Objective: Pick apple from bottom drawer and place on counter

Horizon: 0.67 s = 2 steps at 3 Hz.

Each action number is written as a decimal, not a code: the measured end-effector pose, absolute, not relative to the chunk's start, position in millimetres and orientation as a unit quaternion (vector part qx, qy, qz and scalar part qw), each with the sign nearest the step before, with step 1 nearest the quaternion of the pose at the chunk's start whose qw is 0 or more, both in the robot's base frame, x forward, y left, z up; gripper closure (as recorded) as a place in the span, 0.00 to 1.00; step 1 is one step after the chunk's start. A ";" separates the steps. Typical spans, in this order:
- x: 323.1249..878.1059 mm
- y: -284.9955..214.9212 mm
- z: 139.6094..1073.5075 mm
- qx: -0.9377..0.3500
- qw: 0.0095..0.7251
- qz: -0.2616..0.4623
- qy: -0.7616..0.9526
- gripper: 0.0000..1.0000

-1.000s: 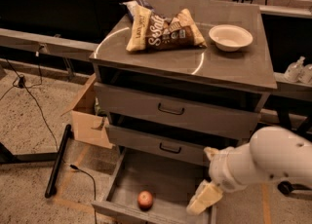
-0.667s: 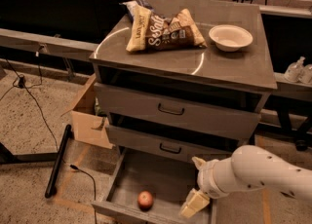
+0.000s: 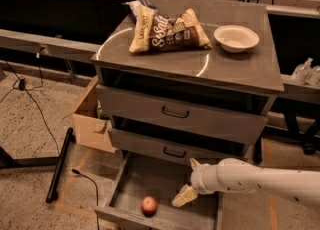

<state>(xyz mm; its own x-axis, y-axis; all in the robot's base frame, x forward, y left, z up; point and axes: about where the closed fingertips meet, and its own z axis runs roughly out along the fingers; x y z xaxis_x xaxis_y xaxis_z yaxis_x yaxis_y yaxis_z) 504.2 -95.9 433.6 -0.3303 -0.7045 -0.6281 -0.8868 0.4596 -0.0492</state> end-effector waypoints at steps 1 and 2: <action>504.0 -96.2 434.9 -0.497 0.297 0.153 0.801 0.00; 507.5 -89.9 407.1 -0.493 0.312 0.163 0.796 0.00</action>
Offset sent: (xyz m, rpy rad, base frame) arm 0.0177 0.0267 -0.1324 0.1660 -0.0811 -0.0042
